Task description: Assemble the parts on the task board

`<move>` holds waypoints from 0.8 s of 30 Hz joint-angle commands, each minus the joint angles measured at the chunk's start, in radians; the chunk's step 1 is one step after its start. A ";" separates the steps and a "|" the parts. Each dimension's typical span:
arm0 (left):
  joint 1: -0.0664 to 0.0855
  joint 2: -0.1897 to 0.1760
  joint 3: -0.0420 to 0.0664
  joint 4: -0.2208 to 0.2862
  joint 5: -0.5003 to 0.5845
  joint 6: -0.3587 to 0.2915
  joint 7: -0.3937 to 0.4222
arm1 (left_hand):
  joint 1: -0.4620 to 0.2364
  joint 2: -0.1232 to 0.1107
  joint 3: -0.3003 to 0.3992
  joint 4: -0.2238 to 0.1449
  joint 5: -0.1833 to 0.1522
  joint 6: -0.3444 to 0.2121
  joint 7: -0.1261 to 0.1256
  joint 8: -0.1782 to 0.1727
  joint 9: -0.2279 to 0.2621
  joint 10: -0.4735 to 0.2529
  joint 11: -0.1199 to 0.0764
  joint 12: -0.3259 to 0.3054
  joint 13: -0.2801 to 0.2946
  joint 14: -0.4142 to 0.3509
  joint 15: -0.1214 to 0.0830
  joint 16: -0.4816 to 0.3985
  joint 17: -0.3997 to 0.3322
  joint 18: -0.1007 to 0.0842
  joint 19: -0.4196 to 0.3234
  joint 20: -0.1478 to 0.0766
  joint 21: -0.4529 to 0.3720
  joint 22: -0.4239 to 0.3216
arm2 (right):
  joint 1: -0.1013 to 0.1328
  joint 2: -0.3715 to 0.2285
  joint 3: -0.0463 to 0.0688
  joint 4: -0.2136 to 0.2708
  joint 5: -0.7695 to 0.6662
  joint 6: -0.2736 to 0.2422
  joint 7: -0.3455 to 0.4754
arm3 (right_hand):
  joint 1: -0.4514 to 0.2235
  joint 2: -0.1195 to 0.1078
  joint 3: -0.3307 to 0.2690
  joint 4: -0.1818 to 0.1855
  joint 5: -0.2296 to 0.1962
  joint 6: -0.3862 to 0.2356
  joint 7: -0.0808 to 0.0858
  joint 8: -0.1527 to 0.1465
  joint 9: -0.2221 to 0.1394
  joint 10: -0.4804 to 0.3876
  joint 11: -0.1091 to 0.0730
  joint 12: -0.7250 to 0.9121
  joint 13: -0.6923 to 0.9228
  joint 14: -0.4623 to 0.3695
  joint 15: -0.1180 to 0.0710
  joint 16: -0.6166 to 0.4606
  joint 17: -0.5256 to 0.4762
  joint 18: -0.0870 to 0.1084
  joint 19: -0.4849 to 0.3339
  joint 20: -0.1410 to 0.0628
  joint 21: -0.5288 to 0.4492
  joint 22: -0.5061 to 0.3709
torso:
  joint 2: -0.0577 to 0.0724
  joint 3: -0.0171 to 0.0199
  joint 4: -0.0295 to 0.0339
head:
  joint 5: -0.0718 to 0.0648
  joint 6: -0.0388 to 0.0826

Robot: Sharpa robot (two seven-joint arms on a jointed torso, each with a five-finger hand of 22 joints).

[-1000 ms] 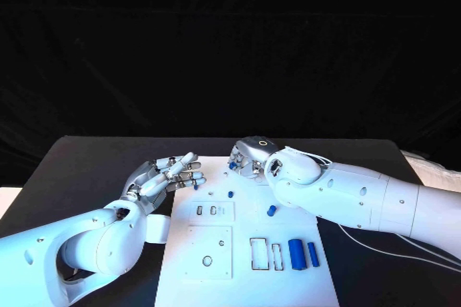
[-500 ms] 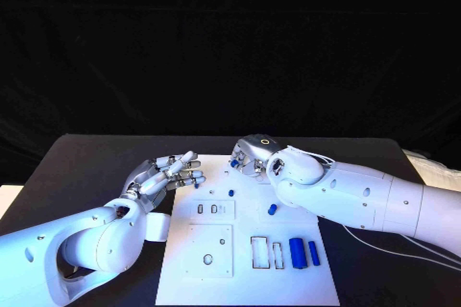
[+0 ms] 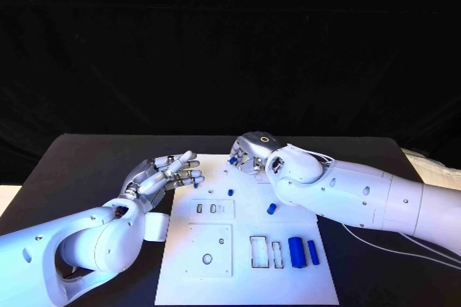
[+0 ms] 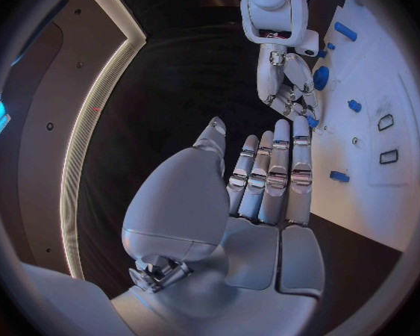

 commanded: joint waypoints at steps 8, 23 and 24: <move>0.002 -0.001 0.001 0.002 0.001 0.020 0.004 | 0.003 0.004 -0.001 -0.006 -0.003 0.000 0.004 -0.005 -0.001 0.001 0.006 -0.007 -0.001 0.001 0.006 -0.005 0.001 0.010 0.007 0.002 -0.006 -0.002 | 0.001 0.007 0.004 0.000 -0.022 0.004 -0.018 | 0.000 0.006 0.000 0.007 0.005 0.008 0.002 0.003 0.029 0.006 0.004 -0.004 0.000 0.017 -0.003 0.002 -0.001 -0.010 -0.001 -0.001 0.004 -0.002 | 0.001 -0.0017 0.0009 | 0.002 -0.005; 0.006 0.002 0.001 0.004 0.001 0.017 0.005 | 0.003 0.004 -0.001 -0.006 -0.003 0.000 0.004 -0.005 -0.001 0.001 0.006 -0.007 -0.001 0.001 0.006 -0.005 0.001 0.010 0.007 0.002 -0.006 -0.002 | 0.004 0.031 0.005 -0.023 -0.020 0.084 -0.054 | -0.002 0.000 0.000 0.011 -0.004 0.006 0.002 0.000 0.030 0.003 0.005 -0.005 -0.001 0.013 -0.002 0.002 -0.004 -0.009 -0.005 0.000 0.004 -0.004 | 0.002 -0.0016 0.0007 | 0.012 -0.014; 0.007 0.003 0.001 0.003 0.001 0.017 0.005 | 0.003 0.004 -0.001 -0.006 -0.003 0.000 0.004 -0.005 -0.001 0.001 0.006 -0.007 -0.001 0.001 0.006 -0.005 0.001 0.010 0.007 0.002 -0.006 -0.002 | 0.004 0.031 0.005 -0.025 -0.020 0.088 -0.056 | -0.003 -0.001 -0.001 0.011 -0.005 0.006 0.002 0.000 0.030 0.002 0.005 -0.006 -0.001 0.013 -0.002 0.002 -0.004 -0.009 -0.005 0.000 0.004 -0.005 | 0.002 -0.0017 0.0006 | 0.013 -0.014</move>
